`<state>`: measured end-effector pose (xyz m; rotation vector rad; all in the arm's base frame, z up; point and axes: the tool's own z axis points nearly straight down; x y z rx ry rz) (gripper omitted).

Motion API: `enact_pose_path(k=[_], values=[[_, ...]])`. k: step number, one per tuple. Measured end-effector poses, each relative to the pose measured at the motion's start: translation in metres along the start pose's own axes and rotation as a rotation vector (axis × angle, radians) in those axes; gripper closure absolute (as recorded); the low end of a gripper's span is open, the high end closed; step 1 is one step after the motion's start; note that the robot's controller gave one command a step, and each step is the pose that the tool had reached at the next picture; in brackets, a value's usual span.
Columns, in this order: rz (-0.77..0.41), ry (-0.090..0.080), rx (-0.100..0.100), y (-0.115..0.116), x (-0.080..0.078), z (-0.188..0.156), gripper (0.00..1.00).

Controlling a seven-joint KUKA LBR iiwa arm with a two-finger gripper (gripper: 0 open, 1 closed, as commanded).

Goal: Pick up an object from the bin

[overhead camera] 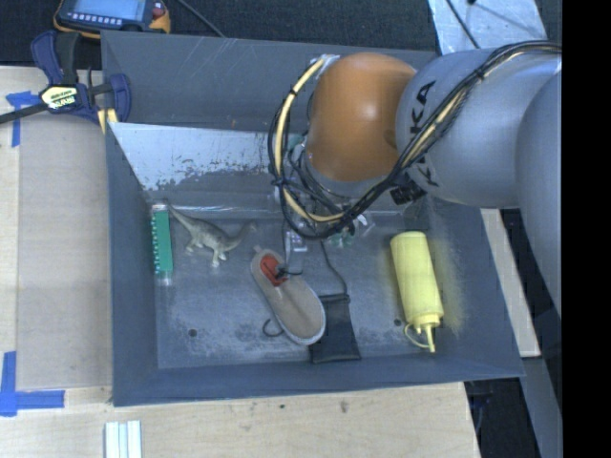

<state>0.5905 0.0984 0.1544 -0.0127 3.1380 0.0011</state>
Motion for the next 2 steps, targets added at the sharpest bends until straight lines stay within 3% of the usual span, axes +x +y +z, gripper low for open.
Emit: enact_pose_path(k=[1,2], values=[[-0.214,0.004,0.0,-0.018,0.006,0.017,0.0],[-0.015,0.001,0.002,-0.016,-0.003,0.046,0.0]])
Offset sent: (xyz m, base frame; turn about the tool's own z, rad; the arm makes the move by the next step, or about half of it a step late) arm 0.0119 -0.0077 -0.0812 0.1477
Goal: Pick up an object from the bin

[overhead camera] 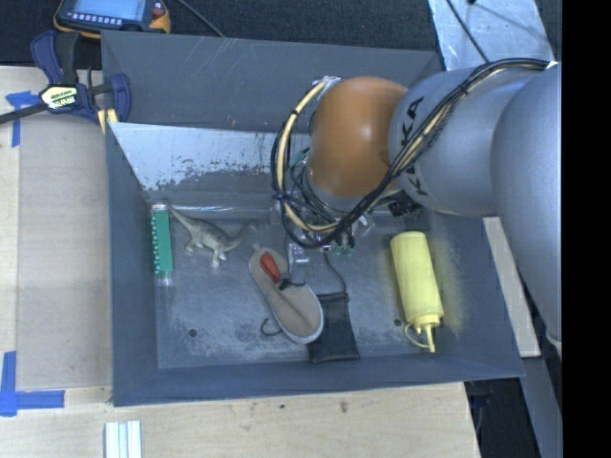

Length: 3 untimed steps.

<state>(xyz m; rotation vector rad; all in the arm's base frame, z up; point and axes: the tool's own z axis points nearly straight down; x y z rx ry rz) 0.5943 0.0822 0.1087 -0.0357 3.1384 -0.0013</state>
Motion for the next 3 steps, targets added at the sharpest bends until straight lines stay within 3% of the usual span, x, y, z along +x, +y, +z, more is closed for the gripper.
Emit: enact_pose_path(k=[1,2,3], values=[[0.15,0.007,-0.001,-0.008,-0.001,0.018,0.0],[0.009,0.01,-0.003,-0.059,-0.003,0.034,1.0],[0.009,0.01,-0.003,-0.059,-0.003,0.034,1.0]])
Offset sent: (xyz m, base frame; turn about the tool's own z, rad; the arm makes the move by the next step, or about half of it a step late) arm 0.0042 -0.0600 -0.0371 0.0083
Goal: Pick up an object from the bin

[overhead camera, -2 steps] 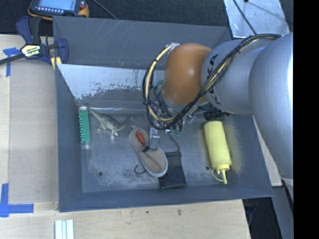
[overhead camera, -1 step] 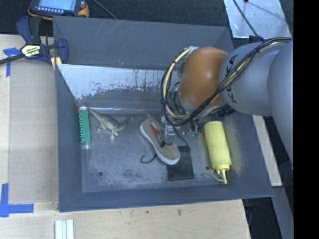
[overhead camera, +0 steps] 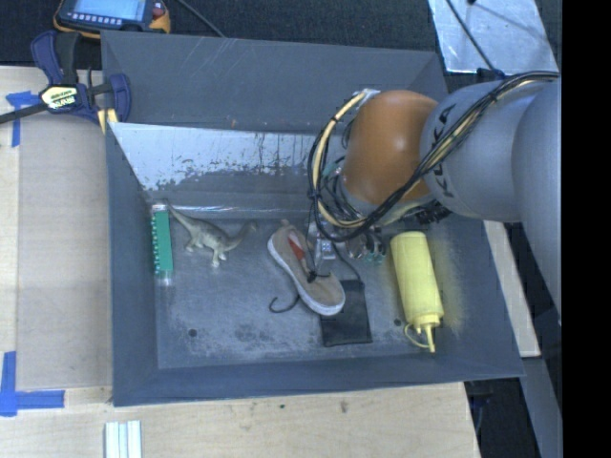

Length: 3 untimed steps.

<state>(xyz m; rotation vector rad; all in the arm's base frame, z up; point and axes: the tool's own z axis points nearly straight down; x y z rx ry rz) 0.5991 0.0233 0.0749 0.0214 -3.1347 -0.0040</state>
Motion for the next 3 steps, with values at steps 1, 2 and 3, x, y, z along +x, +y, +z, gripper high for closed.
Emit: enact_pose_path(k=[1,2,3], values=[[0.045,-0.019,0.002,-0.0395,0.0149,0.0014,0.0],[0.045,-0.019,0.001,-0.0394,0.0151,0.0015,0.0],[0.072,-0.008,0.002,-0.0406,0.0088,0.0026,0.0]])
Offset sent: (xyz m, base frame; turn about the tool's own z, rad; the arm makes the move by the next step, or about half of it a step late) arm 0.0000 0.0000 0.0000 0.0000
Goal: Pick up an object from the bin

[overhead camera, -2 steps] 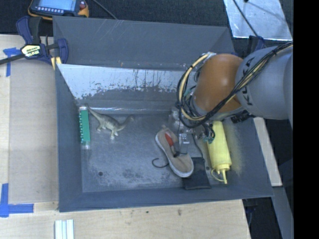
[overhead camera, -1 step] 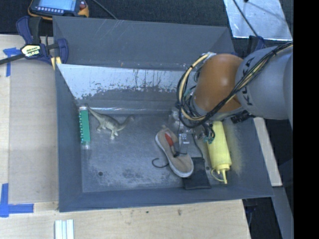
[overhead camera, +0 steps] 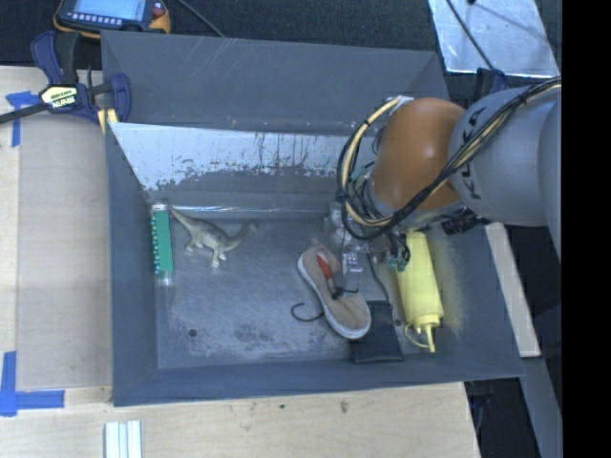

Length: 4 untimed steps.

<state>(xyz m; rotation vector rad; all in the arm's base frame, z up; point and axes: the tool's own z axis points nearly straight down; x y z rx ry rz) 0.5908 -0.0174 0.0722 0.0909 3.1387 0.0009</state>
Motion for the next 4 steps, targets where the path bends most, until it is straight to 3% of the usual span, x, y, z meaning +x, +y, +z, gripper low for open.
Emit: enact_pose_path(k=[1,2,3,4], values=[[-0.02,0.008,0.002,0.004,-0.014,0.001,0.0],[0.007,-0.001,0.002,0.007,-0.014,0.0,0.0],[-0.018,0.0,0.002,0.032,-0.03,-0.002,1.0],[-0.018,0.0,0.002,0.031,-0.03,-0.002,1.0]])
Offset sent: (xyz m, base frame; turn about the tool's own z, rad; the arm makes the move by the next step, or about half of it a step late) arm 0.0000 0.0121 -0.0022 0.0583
